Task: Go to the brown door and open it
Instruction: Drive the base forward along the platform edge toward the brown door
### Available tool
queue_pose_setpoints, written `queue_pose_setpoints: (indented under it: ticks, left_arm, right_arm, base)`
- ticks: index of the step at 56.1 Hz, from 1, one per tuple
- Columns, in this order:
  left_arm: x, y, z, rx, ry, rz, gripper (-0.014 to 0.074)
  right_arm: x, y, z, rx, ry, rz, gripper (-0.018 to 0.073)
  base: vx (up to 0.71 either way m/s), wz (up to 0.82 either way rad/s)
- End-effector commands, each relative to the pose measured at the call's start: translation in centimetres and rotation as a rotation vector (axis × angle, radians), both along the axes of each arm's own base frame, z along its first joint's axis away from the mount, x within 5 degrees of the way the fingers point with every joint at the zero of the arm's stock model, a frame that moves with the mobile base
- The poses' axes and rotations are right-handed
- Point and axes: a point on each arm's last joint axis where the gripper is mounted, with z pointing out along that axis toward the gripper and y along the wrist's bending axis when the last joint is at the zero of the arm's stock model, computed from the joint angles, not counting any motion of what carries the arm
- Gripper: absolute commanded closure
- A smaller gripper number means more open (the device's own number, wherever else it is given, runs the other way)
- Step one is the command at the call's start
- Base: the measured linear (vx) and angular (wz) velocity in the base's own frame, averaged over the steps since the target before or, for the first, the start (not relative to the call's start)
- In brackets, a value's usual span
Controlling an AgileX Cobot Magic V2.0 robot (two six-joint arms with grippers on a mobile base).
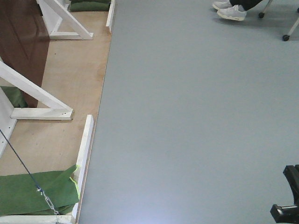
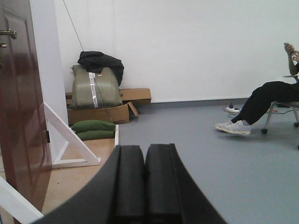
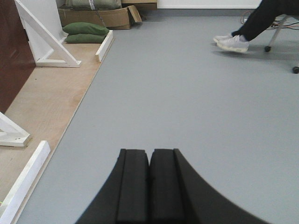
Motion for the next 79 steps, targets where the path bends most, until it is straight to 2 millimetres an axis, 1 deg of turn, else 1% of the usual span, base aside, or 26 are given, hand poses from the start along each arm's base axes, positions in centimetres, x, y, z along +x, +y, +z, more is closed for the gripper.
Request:
queue_pose_setpoints:
  ticks: [1,55,79]
  left_arm:
    - [-0.30,0.12,1.39,-0.027,-0.109,0.006,0.0600]
    - [-0.30,0.12,1.39,-0.027,-0.109,0.006,0.0600]
    - [-0.30,0.12,1.39,-0.027,-0.109,0.006,0.0600]
  right_arm:
    - [0.18,-0.06,0.62,-0.010,-0.084,-0.005,0.0559]
    - [0.17,-0.06,0.58,-0.010,-0.079,-0.005,0.0559]
    - [0.17,-0.06,0.58,-0.010,-0.079,-0.005,0.0559]
  base:
    - [0.00,0.00]
    - [0.00,0.00]
    - [0.11,0.01]
